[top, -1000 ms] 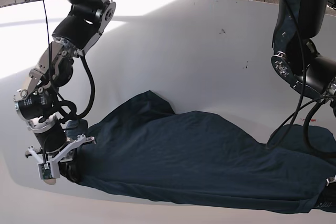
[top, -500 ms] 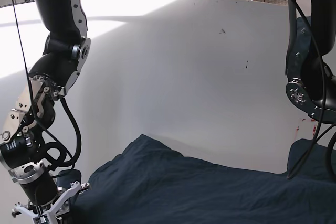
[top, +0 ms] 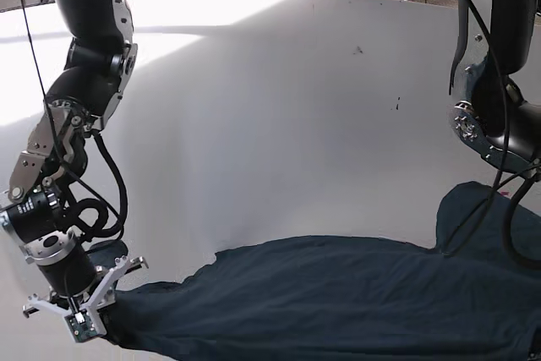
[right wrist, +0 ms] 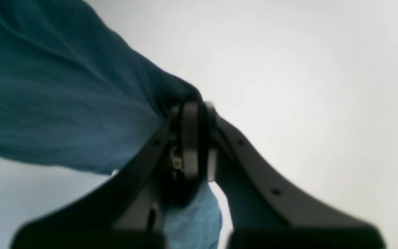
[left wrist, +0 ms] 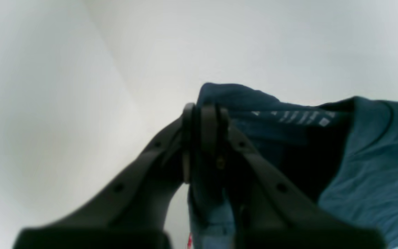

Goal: Fold the T-shirt properly
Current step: 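Lower the shirt onto the table, spreading it flat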

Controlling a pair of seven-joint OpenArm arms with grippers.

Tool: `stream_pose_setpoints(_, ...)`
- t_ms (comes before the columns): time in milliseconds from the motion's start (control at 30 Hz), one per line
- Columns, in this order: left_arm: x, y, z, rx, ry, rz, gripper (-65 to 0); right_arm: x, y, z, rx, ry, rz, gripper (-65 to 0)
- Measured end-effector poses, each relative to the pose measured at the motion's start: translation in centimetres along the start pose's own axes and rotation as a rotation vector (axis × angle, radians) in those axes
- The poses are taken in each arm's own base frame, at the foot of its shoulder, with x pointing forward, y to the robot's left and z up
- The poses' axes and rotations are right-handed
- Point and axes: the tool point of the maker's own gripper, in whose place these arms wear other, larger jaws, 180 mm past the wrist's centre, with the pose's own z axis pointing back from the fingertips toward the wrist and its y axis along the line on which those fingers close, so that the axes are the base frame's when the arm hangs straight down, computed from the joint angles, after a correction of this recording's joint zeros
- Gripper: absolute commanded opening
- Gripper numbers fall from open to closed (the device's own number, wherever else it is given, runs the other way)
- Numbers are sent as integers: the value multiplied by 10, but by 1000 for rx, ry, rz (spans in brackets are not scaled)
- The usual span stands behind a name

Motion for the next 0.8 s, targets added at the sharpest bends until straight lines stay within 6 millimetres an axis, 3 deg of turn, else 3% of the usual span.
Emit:
stream_pose_setpoints(200,-40,-32,5,-115,32,-4,-650,-66,30,19,39,109,-48,-644)
stream_pose_setpoints(500,-165,-51,35,-197,295,48,-650,-152,92,54,125,227,-186,-644)
stream_pose_setpoints(800,-250,-73,86,-310,441,138,-650,-215,159,100,215,353,-310,-644)
